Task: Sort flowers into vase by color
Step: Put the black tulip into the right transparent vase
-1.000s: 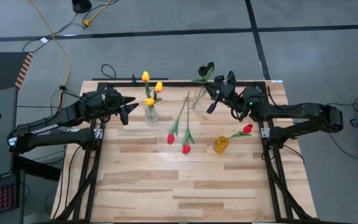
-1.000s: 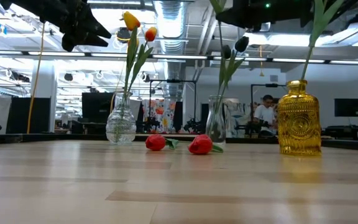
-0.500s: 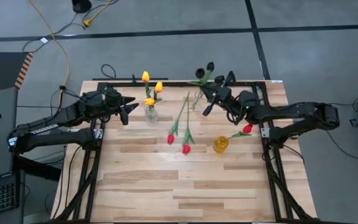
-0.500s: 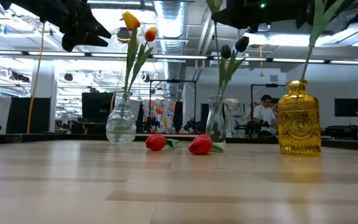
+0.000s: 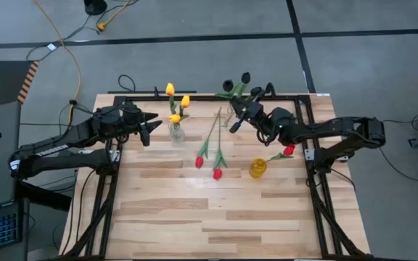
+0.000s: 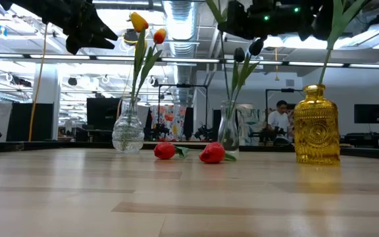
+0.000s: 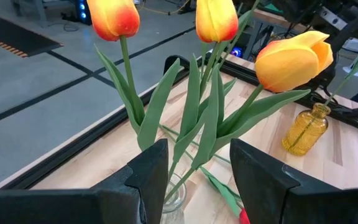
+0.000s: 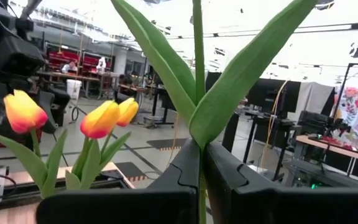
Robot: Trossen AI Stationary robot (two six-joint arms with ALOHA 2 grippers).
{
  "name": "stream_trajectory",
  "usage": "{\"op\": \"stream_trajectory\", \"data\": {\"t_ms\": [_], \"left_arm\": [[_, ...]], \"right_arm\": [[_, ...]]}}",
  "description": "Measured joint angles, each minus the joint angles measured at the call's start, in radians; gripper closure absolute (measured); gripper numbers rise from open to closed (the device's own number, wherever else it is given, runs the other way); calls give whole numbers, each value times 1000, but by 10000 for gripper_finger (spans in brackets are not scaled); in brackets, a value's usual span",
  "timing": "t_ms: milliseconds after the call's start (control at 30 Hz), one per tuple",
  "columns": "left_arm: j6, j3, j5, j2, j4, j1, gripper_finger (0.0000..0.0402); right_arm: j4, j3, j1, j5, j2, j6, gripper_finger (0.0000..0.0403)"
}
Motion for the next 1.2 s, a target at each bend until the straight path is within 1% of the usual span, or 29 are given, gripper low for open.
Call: {"op": "stream_trajectory", "data": {"t_ms": [133, 267, 600, 800, 1200], "left_arm": [[0, 0, 0, 0, 0, 0, 242], [0, 0, 0, 0, 0, 0, 242], [0, 0, 0, 0, 0, 0, 242], [0, 0, 0, 0, 0, 0, 242], [-1, 0, 0, 0, 0, 0, 242]], "right_arm": [[14, 0, -4, 7, 21, 0, 367], [-12, 0, -4, 52, 23, 0, 367], [-74, 0, -4, 54, 22, 0, 362], [-80, 0, -4, 54, 22, 0, 349], [-79, 0, -9, 56, 22, 0, 347]]}}
